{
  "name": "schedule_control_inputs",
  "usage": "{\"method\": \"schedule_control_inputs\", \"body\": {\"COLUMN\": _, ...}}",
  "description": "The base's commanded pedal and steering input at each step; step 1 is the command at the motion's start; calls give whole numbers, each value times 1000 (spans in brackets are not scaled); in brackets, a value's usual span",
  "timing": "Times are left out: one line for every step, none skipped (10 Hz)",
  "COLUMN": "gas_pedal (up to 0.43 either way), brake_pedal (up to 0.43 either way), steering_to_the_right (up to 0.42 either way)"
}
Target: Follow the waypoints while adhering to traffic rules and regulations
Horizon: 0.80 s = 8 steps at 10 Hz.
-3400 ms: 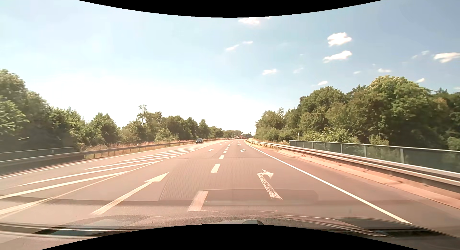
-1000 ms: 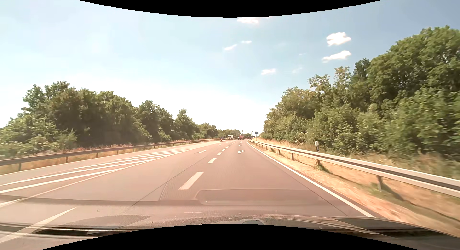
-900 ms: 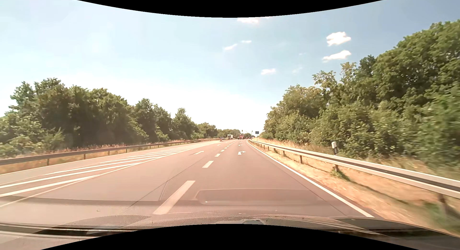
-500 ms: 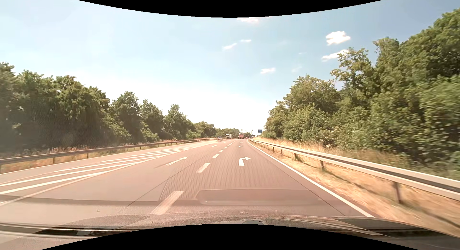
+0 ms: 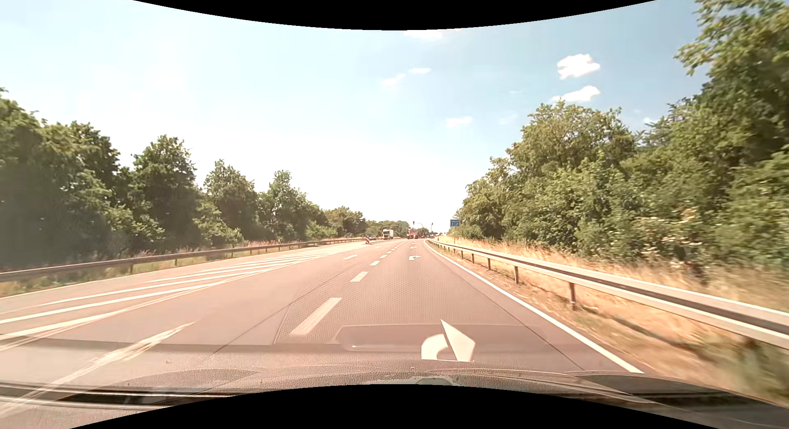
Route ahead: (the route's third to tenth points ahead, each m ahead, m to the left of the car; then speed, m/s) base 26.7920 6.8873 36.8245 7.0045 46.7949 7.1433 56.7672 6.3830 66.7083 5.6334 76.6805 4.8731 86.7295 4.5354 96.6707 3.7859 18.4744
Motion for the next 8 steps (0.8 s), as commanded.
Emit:
{"method": "schedule_control_inputs", "body": {"gas_pedal": 0, "brake_pedal": 0, "steering_to_the_right": 2}}
{"method": "schedule_control_inputs", "body": {"gas_pedal": 0, "brake_pedal": 0, "steering_to_the_right": 2}}
{"method": "schedule_control_inputs", "body": {"gas_pedal": 0, "brake_pedal": 0, "steering_to_the_right": 2}}
{"method": "schedule_control_inputs", "body": {"gas_pedal": 0, "brake_pedal": 0, "steering_to_the_right": 2}}
{"method": "schedule_control_inputs", "body": {"gas_pedal": 0, "brake_pedal": 0, "steering_to_the_right": 2}}
{"method": "schedule_control_inputs", "body": {"gas_pedal": 0, "brake_pedal": 6, "steering_to_the_right": 2}}
{"method": "schedule_control_inputs", "body": {"gas_pedal": 0, "brake_pedal": 30, "steering_to_the_right": 3}}
{"method": "schedule_control_inputs", "body": {"gas_pedal": 0, "brake_pedal": 49, "steering_to_the_right": 3}}
